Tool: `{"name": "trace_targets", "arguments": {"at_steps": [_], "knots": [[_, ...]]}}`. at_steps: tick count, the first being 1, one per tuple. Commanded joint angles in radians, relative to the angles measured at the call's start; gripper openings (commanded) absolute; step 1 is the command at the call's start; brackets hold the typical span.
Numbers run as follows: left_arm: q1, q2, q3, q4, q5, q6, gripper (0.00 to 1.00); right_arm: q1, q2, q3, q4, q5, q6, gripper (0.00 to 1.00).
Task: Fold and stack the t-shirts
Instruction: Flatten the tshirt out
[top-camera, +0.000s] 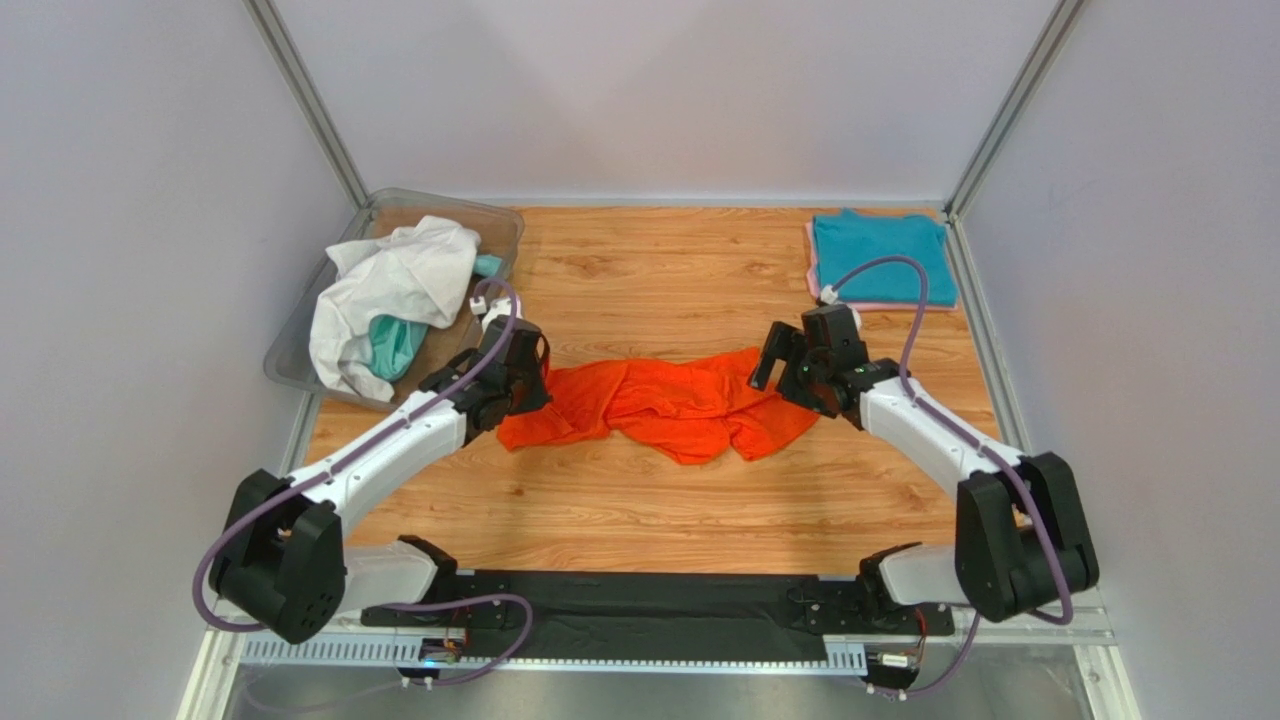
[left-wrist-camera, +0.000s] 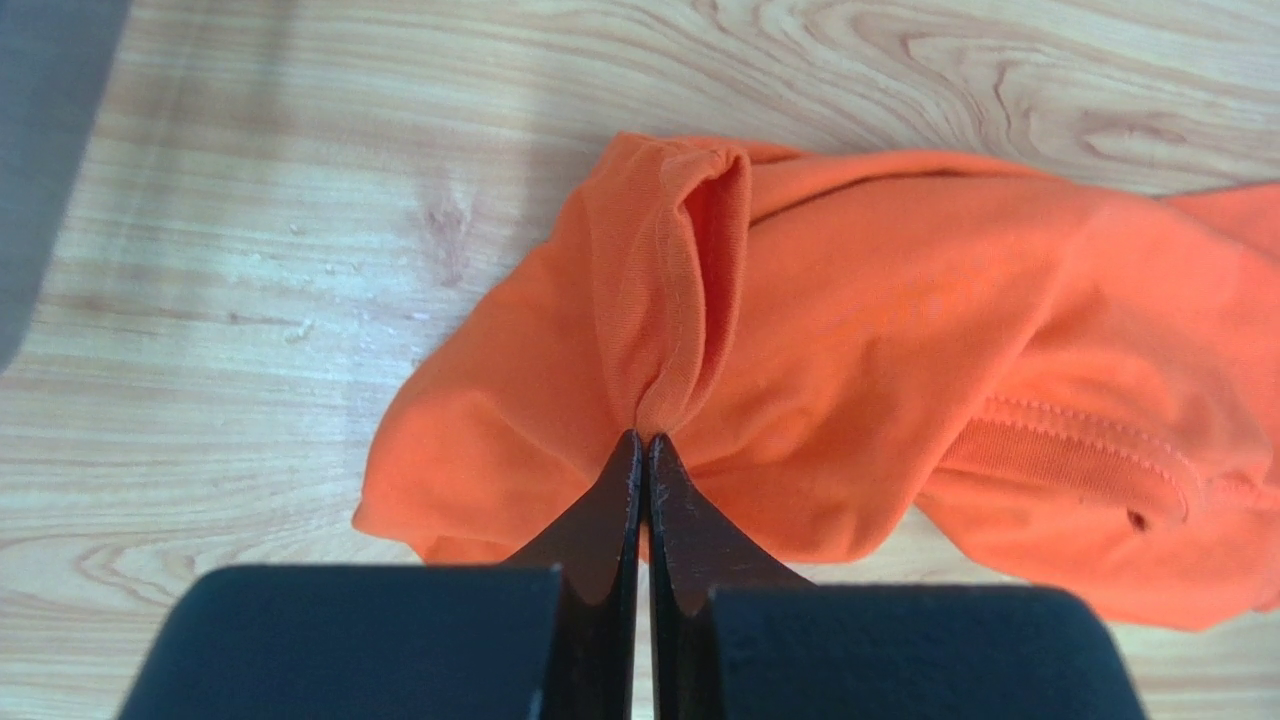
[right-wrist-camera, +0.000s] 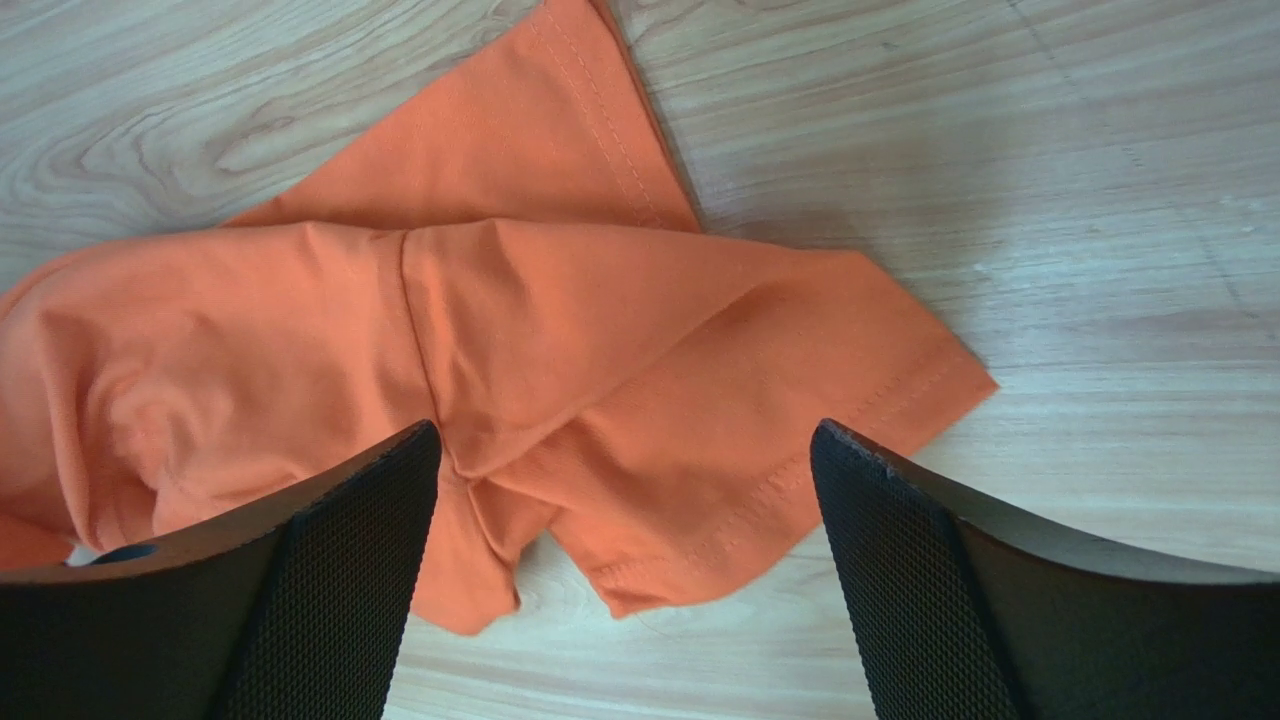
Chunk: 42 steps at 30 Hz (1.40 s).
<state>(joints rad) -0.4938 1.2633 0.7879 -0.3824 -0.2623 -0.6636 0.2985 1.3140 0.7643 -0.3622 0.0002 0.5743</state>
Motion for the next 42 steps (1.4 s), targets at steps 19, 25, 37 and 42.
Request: {"name": "trace_targets", "arguments": {"at_steps": [19,25,37,42], "knots": [[0.000,-0.212,-0.082,0.013,0.028,0.027,0.00,0.146,0.211,0.164,0.069,0.340,0.178,0.00],[0.000,-0.353,-0.029,-0.027,0.038,0.045,0.00,0.157,-0.023,0.168,0.023,0.377,0.084,0.00],[0.000,-0.606,0.236,-0.199,0.133,0.105,0.11,0.177,-0.516,0.332,-0.210,0.221,-0.007,0.00],[0.000,-0.648,0.367,-0.253,0.228,0.139,0.12,0.179,-0.599,0.472,-0.273,0.103,-0.039,0.00]]}}
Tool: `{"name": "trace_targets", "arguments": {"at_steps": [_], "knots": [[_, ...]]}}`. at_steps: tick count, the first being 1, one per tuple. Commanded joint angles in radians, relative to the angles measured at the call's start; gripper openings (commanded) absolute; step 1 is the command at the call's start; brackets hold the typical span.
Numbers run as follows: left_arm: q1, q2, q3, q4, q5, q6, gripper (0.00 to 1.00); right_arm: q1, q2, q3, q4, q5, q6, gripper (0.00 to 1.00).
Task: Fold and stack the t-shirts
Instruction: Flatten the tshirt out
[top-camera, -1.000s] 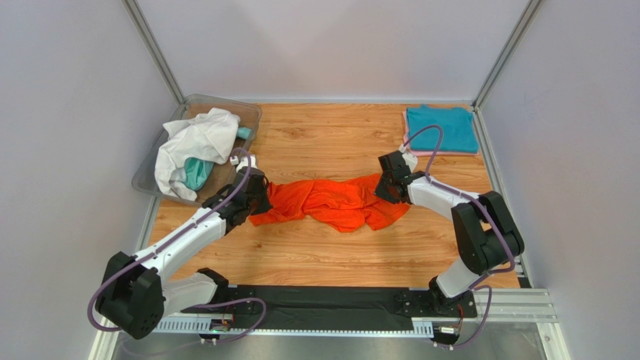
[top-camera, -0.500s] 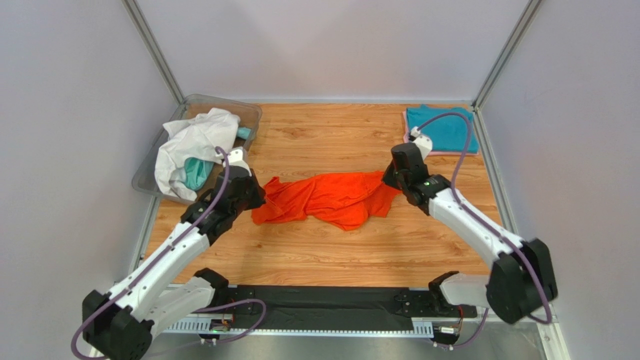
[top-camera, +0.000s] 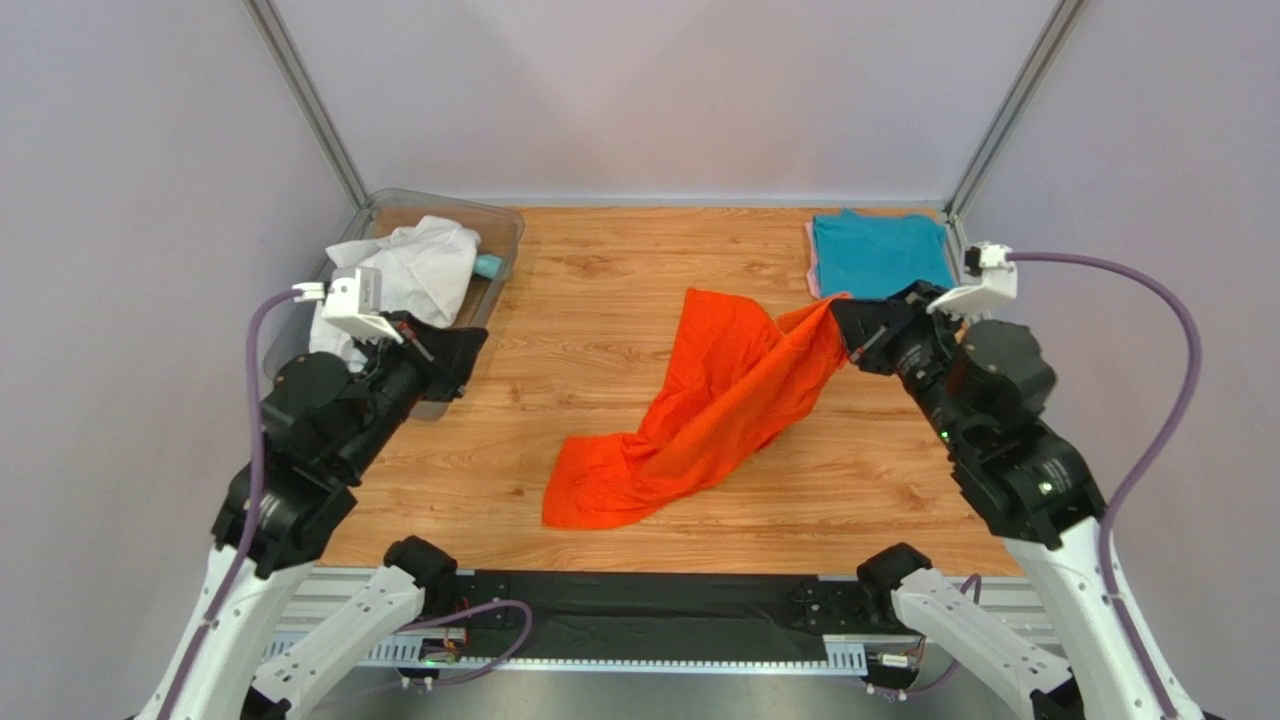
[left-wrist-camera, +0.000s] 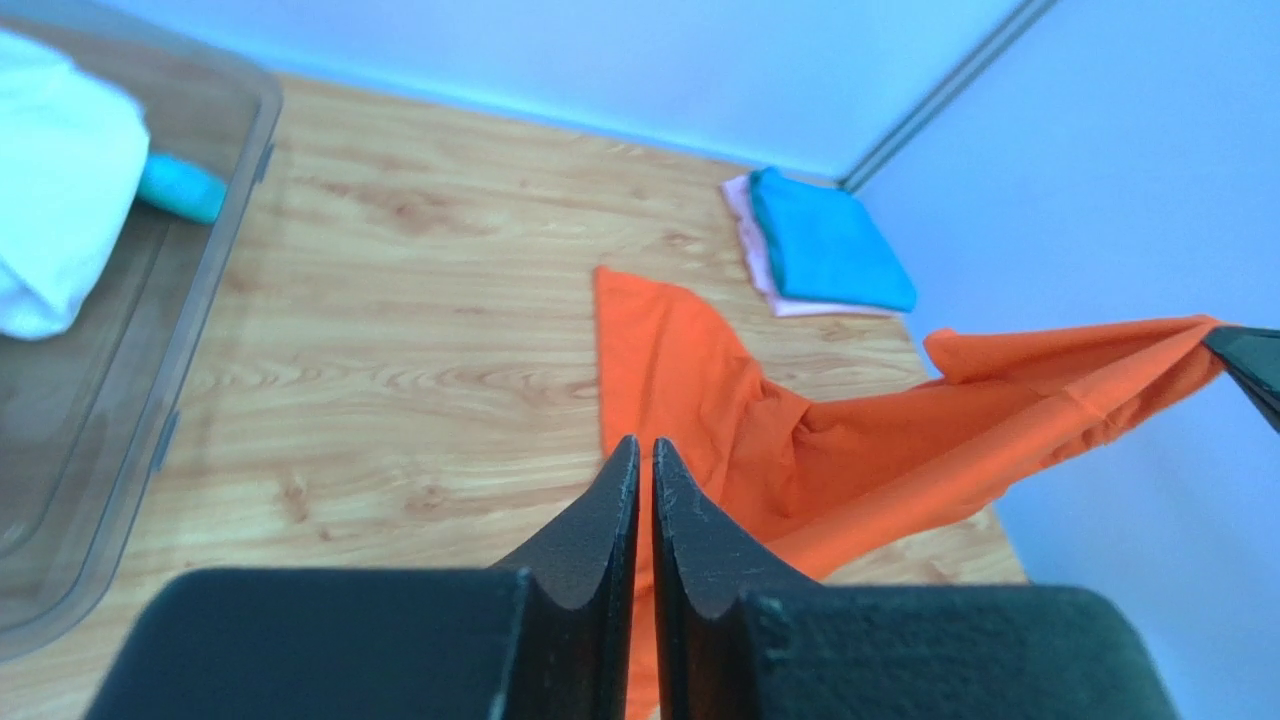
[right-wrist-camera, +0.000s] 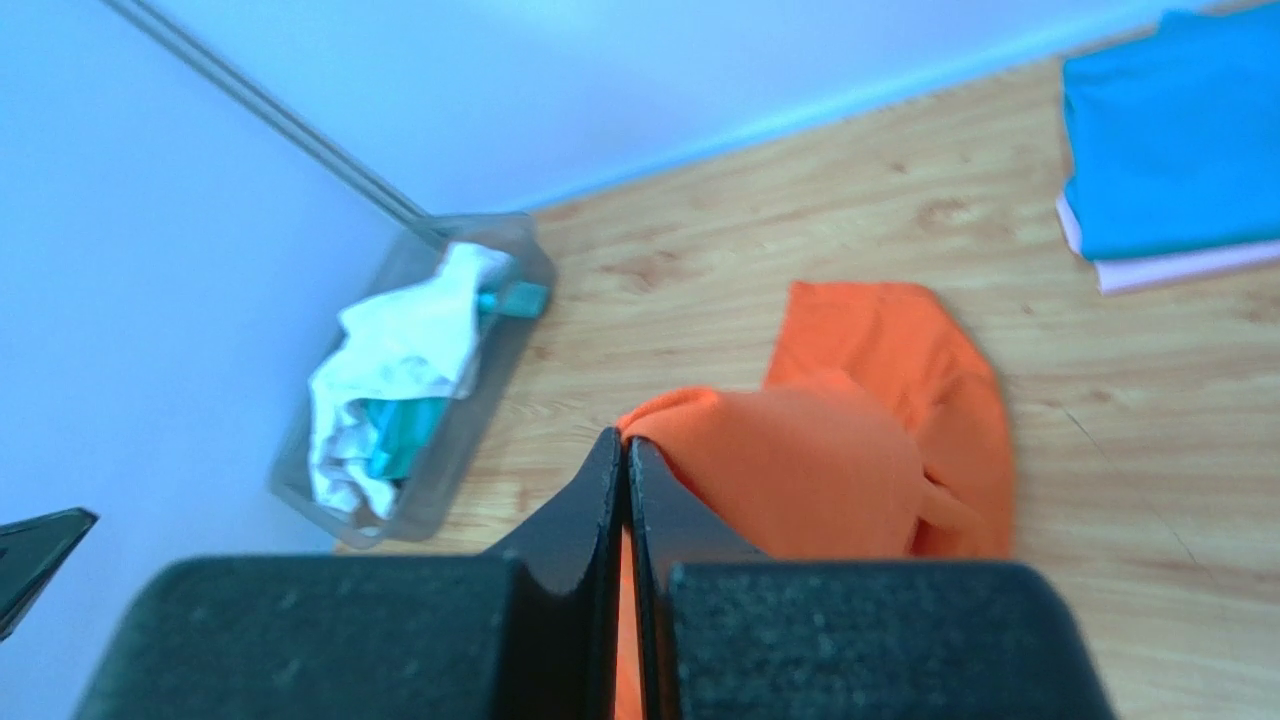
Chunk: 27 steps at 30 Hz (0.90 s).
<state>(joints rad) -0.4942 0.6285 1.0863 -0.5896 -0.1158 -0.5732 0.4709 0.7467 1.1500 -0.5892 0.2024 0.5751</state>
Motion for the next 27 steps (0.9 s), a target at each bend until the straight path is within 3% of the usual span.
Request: {"name": "trace_targets", "arguments": {"at_steps": [1,7,10,12,13,14,20,27], "knots": [[0.000,-0.018,0.104,-0.052,0.094,0.050,0.12,0.005,-0.036,0.135,-0.063,-0.112,-0.049,0.00],[0.000,0.034,0.063,-0.059,0.191,0.007,0.12,0.005,-0.044,0.145,-0.119,-0.170,-0.052,0.00],[0.000,0.063,-0.070,-0.012,0.275,-0.045,0.36,0.005,-0.055,0.065,-0.124,-0.150,-0.032,0.00],[0.000,0.077,-0.191,0.060,0.355,-0.094,0.70,0.005,-0.072,-0.024,-0.127,-0.107,-0.015,0.00],[-0.001,0.100,-0.228,0.082,0.381,-0.109,0.92,0.005,-0.078,-0.051,-0.127,-0.091,-0.012,0.00],[-0.006,0.114,-0.261,0.102,0.416,-0.138,0.99,0.005,-0.084,-0.105,-0.129,-0.075,-0.009,0.00],[-0.202,0.249,-0.404,0.272,0.326,-0.175,1.00,0.005,-0.132,-0.245,-0.153,0.046,0.008,0.00],[-0.435,0.590,-0.421,0.336,0.303,-0.249,1.00,0.002,-0.150,-0.306,-0.211,0.106,0.000,0.00]]}}
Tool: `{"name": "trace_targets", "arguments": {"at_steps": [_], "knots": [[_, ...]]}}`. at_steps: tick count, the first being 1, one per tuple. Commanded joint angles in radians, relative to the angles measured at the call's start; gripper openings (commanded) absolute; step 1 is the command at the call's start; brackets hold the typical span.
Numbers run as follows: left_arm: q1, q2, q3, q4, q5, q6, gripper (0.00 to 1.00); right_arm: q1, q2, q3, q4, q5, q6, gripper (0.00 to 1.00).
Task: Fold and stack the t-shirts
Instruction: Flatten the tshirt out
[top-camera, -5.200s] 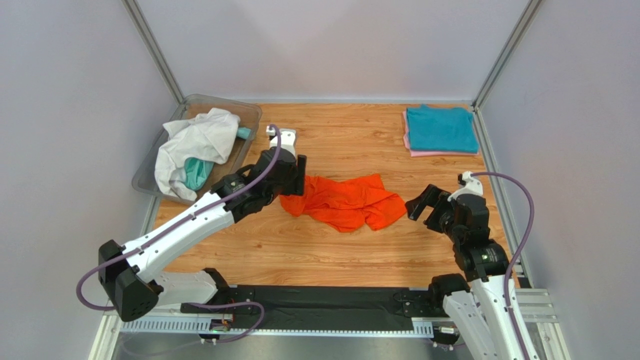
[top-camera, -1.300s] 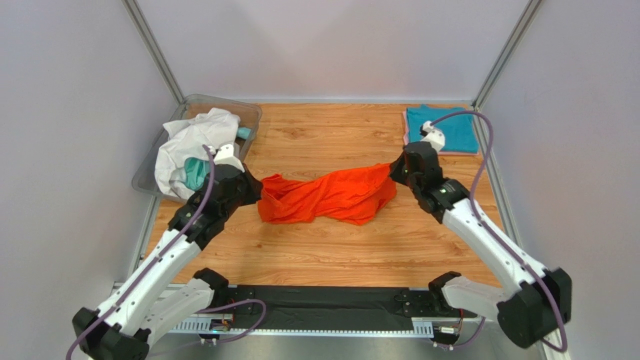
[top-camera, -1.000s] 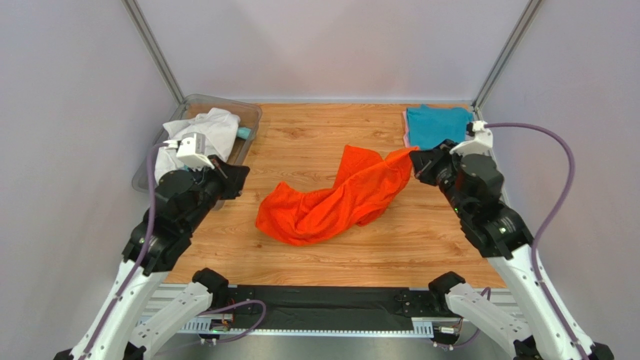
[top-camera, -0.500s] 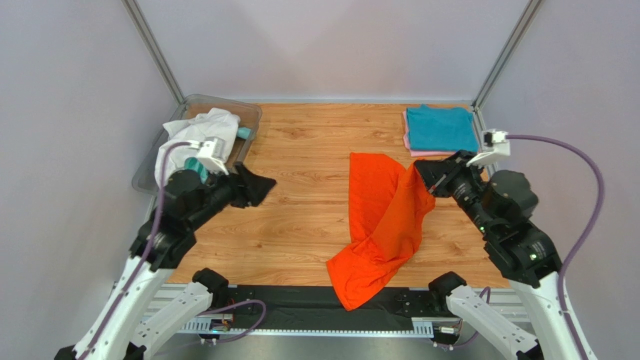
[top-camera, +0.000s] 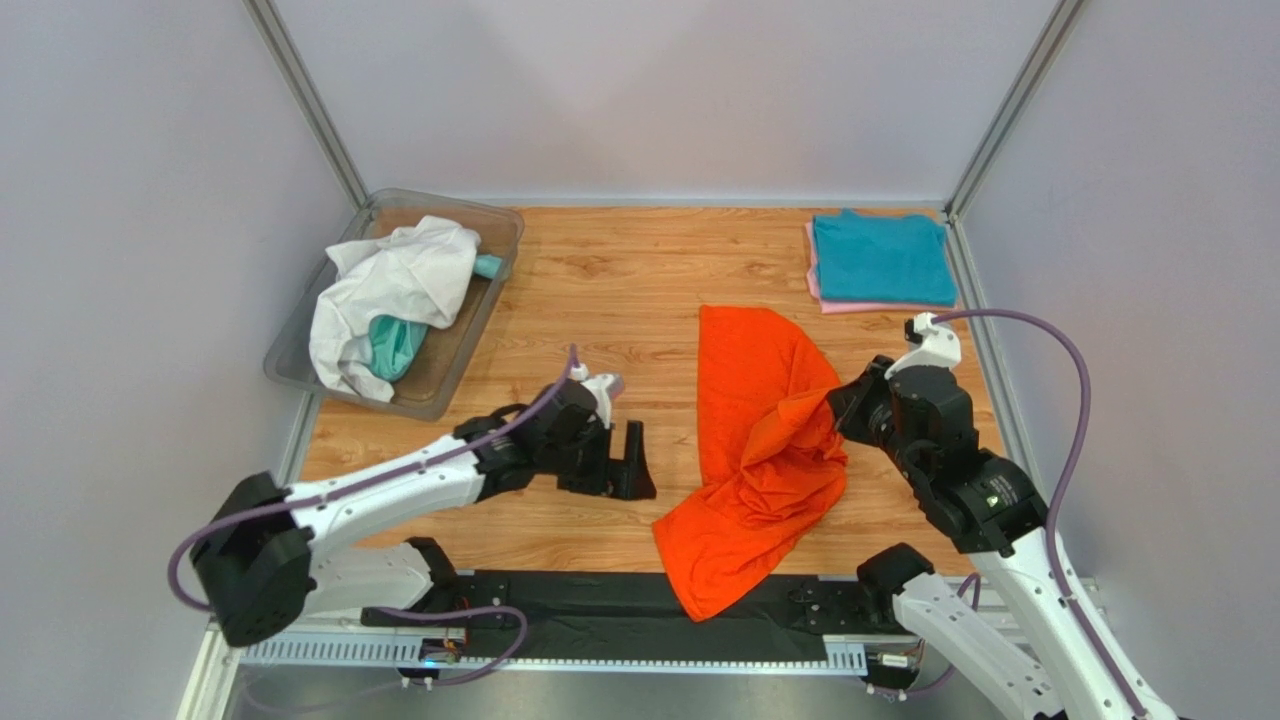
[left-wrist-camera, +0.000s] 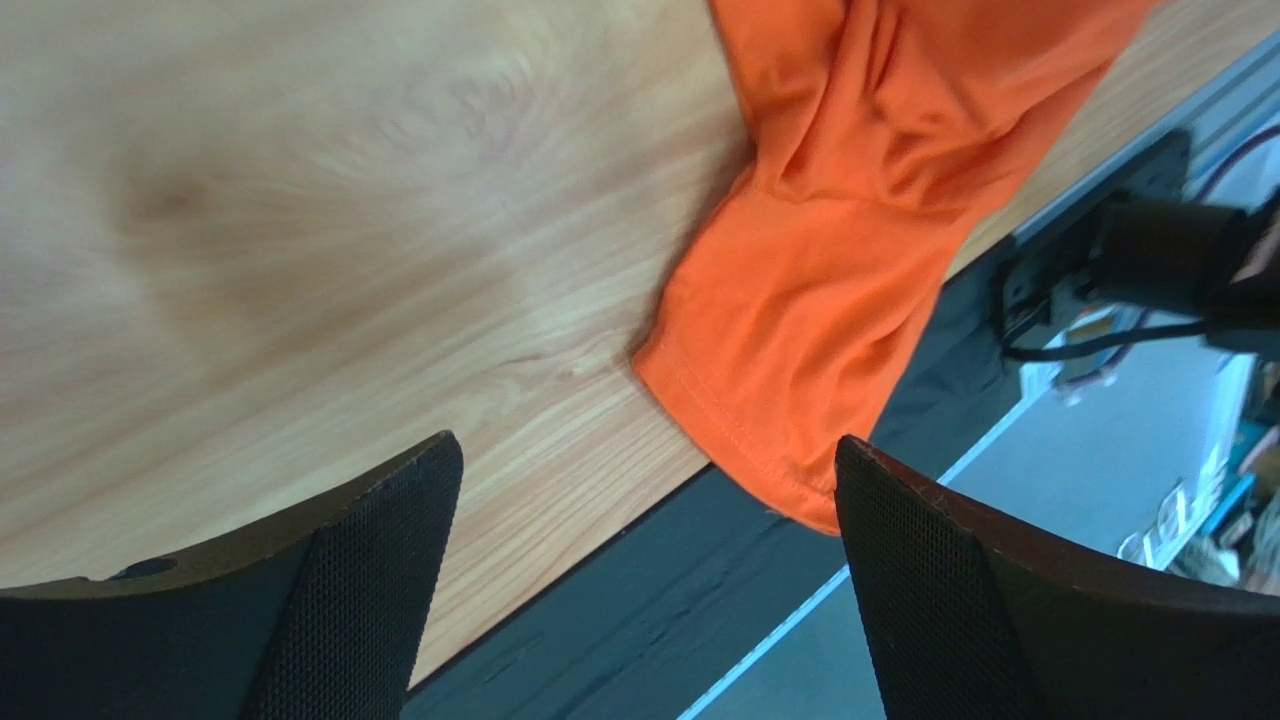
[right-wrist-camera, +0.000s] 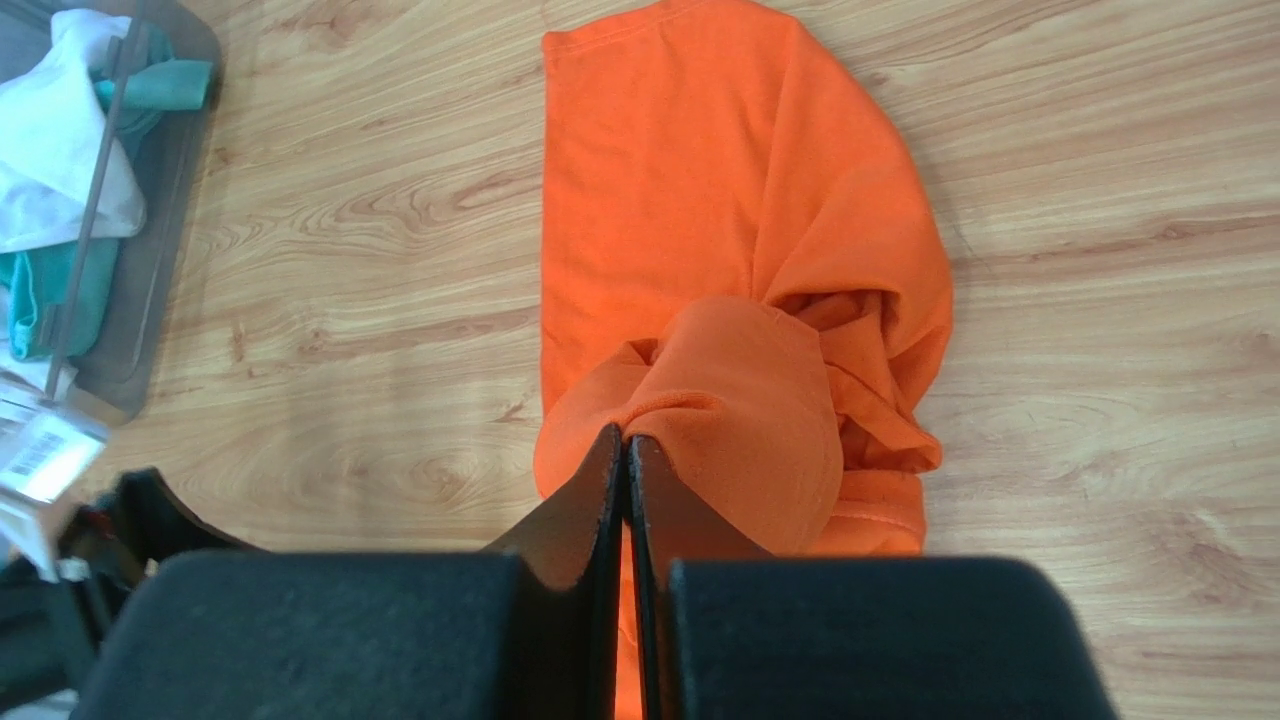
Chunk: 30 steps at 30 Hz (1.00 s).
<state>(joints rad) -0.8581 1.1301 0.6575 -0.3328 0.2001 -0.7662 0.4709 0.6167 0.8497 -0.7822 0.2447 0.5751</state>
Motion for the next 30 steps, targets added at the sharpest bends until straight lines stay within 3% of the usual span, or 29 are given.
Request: {"name": "trace_targets", "arguments": {"at_steps": [1,9,15,21,22,25,30], "knots": [[-0.125,0.112,0.010,0.084,-0.014,-0.077,1.00,0.003,-0.024,-0.015,-0.023,0.070,-0.006,0.00],[-0.306,0.310,0.028,0.159,-0.097,-0.194,0.99,0.003,-0.064,-0.060,-0.031,0.076,-0.017,0.00],[-0.346,0.466,0.134,0.147,-0.179,-0.234,0.85,0.003,-0.087,-0.077,-0.034,0.065,-0.027,0.00],[-0.377,0.530,0.215,0.051,-0.254,-0.239,0.20,0.003,-0.129,-0.081,-0.051,0.096,-0.040,0.00],[-0.378,0.528,0.220,0.038,-0.270,-0.236,0.01,0.003,-0.132,-0.081,-0.052,0.097,-0.038,0.00],[-0.380,0.499,0.225,0.003,-0.332,-0.229,0.00,0.003,-0.133,-0.083,-0.055,0.096,-0.038,0.00],[-0.377,0.311,0.240,-0.113,-0.471,-0.173,0.00,0.002,-0.127,-0.045,-0.063,0.094,-0.057,0.00]]}}
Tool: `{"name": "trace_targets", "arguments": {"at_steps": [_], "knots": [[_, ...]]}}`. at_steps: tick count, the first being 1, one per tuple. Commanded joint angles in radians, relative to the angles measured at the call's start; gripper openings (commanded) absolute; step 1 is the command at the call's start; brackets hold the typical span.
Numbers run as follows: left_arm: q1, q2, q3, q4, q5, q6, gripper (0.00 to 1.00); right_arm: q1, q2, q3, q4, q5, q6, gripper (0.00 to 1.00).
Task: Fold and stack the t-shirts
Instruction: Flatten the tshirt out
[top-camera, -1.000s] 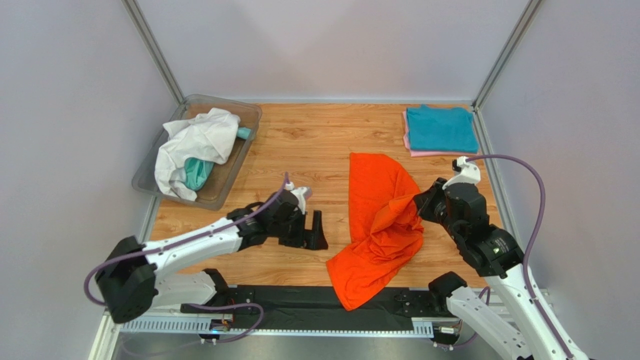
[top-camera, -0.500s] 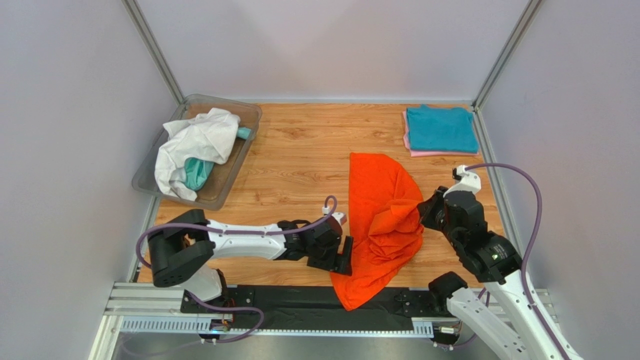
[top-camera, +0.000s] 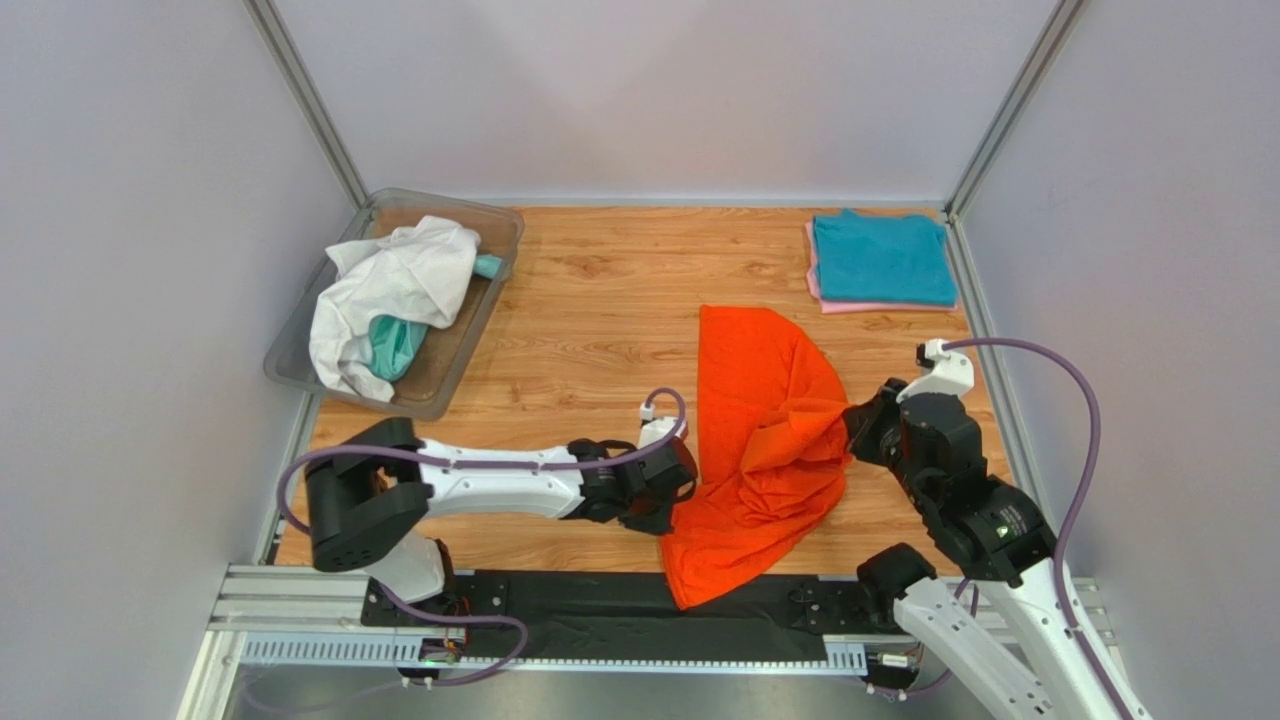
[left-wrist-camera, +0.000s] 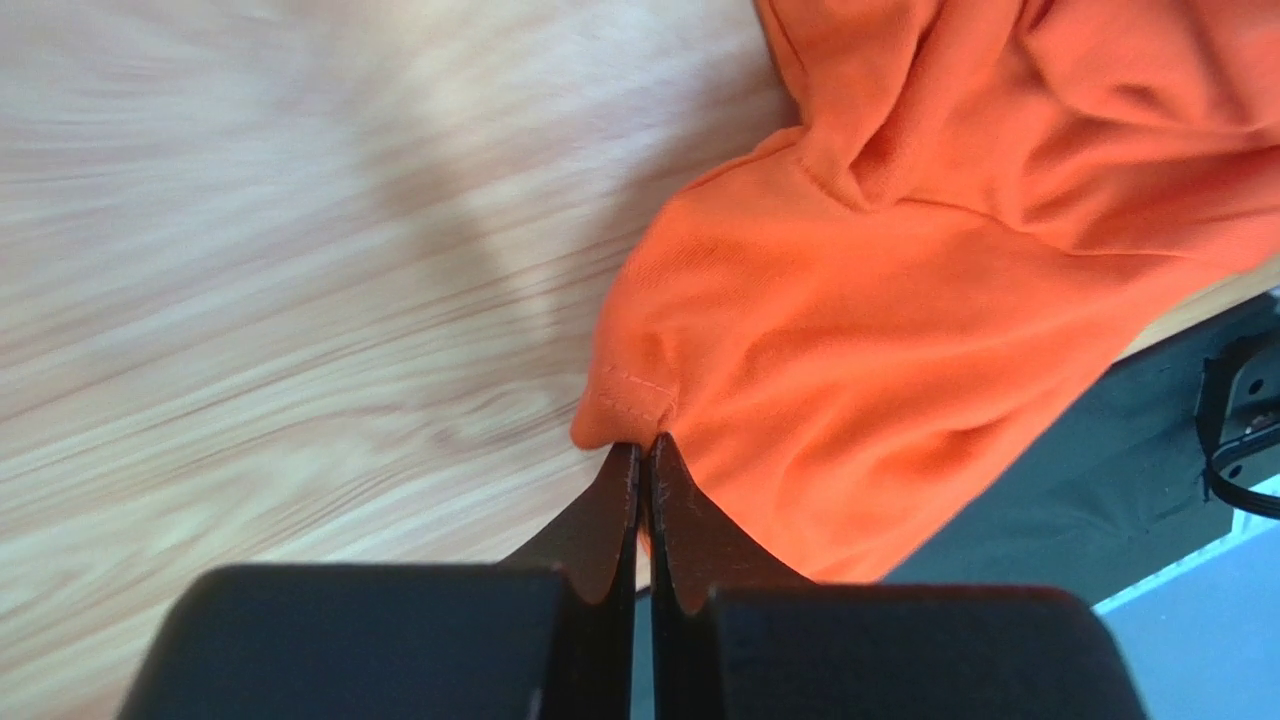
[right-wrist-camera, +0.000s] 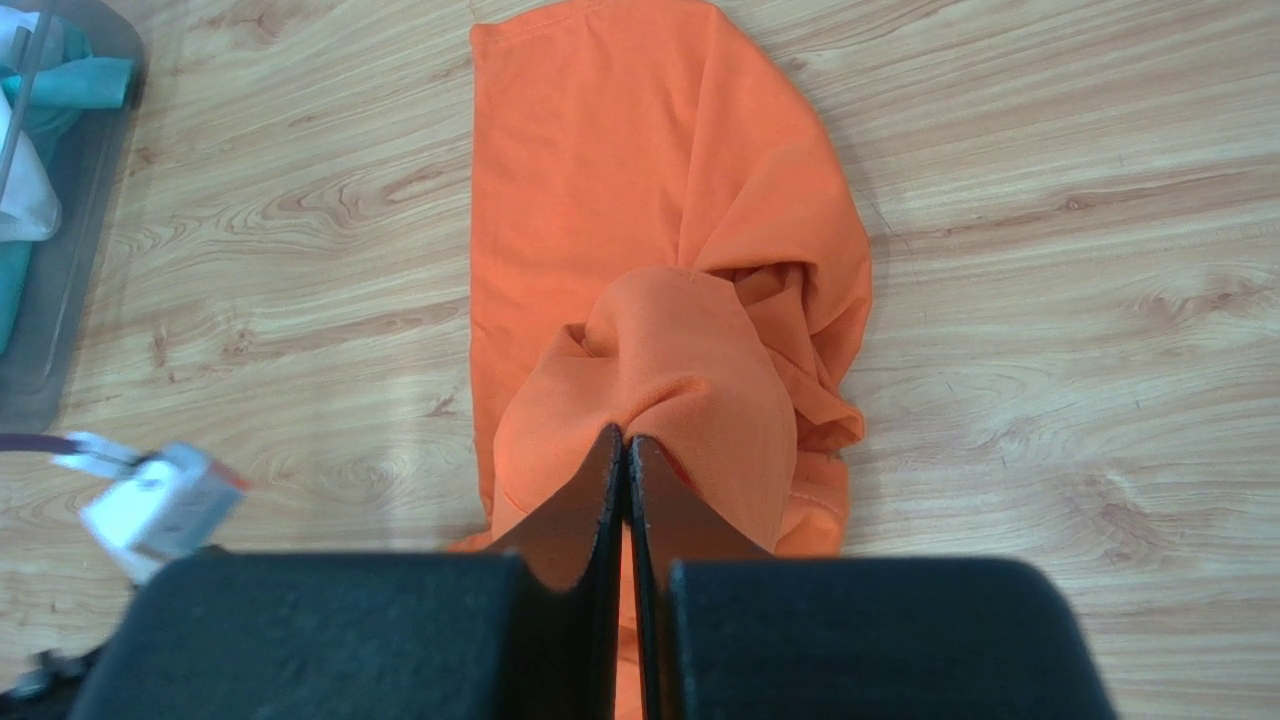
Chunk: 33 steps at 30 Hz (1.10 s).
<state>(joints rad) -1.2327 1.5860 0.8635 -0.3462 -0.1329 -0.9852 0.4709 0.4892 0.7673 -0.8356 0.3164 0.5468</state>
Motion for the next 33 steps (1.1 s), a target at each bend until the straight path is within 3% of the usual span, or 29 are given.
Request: {"name": "trace_targets", "arguments": {"at_steps": [1,5,11,19,22,26,28,29,30,33], "knots": [[0.001,-0.188,0.040,-0.126,-0.204,0.059,0.00,0.003,-0.003,0.050,-0.011,0.020,-0.030,0.00],[0.019,-0.461,0.094,-0.264,-0.330,0.141,0.00,0.002,-0.005,0.166,-0.028,0.001,-0.057,0.00],[0.059,-0.742,0.232,-0.338,-0.418,0.316,0.00,0.003,0.017,0.361,-0.037,-0.079,-0.068,0.00],[0.110,-0.770,0.432,-0.318,-0.554,0.529,0.00,0.003,0.147,0.596,-0.023,-0.071,-0.122,0.00],[0.244,-0.724,0.469,-0.309,-0.441,0.530,0.00,0.003,0.236,0.650,-0.005,-0.019,-0.146,0.00],[0.515,-0.638,0.457,-0.238,-0.265,0.507,0.00,0.002,0.379,0.679,0.044,0.006,-0.180,0.00],[0.608,-0.588,0.482,-0.196,-0.101,0.499,0.00,-0.021,0.475,0.694,0.073,-0.002,-0.194,0.00],[0.710,-0.518,0.503,-0.186,-0.026,0.482,0.00,-0.037,0.515,0.737,0.104,-0.014,-0.209,0.00],[0.758,-0.476,0.531,-0.179,0.115,0.474,0.00,-0.058,0.591,0.766,0.115,-0.035,-0.211,0.00],[0.906,-0.281,0.731,-0.184,0.376,0.458,0.00,-0.172,0.769,0.967,0.145,-0.193,-0.206,0.00]]}}
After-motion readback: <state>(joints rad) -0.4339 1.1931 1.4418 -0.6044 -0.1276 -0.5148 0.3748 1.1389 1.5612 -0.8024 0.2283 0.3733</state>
